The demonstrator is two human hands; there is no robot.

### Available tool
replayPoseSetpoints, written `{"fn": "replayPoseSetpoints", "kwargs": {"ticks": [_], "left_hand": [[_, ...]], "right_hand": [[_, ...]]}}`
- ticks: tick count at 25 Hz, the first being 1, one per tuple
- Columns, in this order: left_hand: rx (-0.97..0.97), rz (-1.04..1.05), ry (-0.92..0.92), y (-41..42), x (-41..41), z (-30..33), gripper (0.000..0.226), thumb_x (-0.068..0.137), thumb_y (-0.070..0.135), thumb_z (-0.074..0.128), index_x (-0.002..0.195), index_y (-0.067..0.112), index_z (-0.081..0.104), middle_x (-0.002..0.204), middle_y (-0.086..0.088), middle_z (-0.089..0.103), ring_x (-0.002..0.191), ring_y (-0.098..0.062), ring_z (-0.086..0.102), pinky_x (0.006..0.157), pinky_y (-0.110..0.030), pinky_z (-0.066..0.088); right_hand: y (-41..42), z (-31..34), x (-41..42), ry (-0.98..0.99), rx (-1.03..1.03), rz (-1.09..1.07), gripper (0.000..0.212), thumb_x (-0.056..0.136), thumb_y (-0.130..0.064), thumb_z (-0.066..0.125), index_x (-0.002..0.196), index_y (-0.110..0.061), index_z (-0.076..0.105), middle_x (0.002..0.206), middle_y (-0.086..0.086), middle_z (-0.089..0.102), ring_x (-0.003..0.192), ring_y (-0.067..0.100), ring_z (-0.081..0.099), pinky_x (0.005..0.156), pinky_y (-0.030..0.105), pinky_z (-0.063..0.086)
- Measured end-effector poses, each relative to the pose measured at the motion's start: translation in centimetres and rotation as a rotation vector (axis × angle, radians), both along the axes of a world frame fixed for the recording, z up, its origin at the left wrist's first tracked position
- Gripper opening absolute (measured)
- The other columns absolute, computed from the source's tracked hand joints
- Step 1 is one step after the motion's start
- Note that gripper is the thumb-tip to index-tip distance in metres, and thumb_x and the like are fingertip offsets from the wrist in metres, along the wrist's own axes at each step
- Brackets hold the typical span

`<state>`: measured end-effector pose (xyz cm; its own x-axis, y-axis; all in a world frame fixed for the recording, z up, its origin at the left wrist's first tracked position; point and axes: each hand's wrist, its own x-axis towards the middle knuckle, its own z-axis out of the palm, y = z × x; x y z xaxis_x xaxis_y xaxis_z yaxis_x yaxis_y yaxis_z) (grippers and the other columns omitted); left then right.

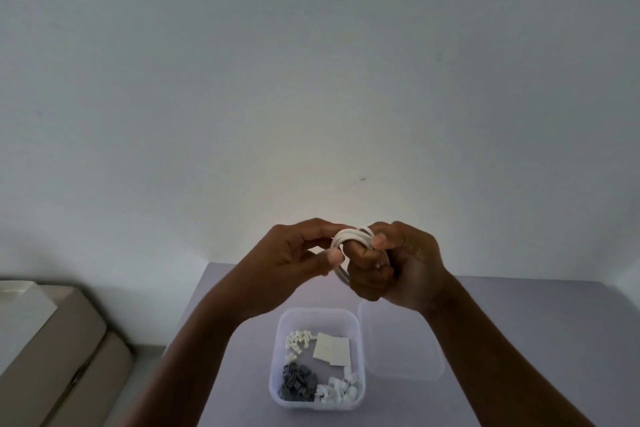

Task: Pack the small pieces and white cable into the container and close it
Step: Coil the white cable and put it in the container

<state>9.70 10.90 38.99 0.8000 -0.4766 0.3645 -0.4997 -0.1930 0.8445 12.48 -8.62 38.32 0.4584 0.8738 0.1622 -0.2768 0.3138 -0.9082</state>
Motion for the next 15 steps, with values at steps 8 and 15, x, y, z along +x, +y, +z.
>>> {"fn": "replayPoseSetpoints", "kwargs": {"ticks": [8,15], "left_hand": [[0.160,-0.011,-0.027,-0.1,0.7,0.3,0.017,0.097,0.018,0.055,0.109,0.014,0.065,0.096,0.005,0.069,0.086,-0.011,0.063,0.070,-0.019,0.047],[0.016,0.056,0.016,0.0,1.6,0.4,0.022,0.096,0.025,0.053,0.105,0.012,0.068,0.092,0.003,0.071,0.084,-0.013,0.062,0.074,-0.027,0.048]], "right_hand": [[-1.2,1.1,0.5,-0.215,-0.222,0.043,0.020,0.085,-0.007,0.040,0.073,-0.005,0.056,0.066,0.012,0.062,0.064,0.029,0.058,0.069,0.038,0.047],[-3.8,2.6,1.3,-0.533,-0.512,-0.595,0.017,0.086,-0.020,0.071,0.090,-0.005,0.078,0.087,0.016,0.076,0.083,0.028,0.070,0.080,0.032,0.055]]}}
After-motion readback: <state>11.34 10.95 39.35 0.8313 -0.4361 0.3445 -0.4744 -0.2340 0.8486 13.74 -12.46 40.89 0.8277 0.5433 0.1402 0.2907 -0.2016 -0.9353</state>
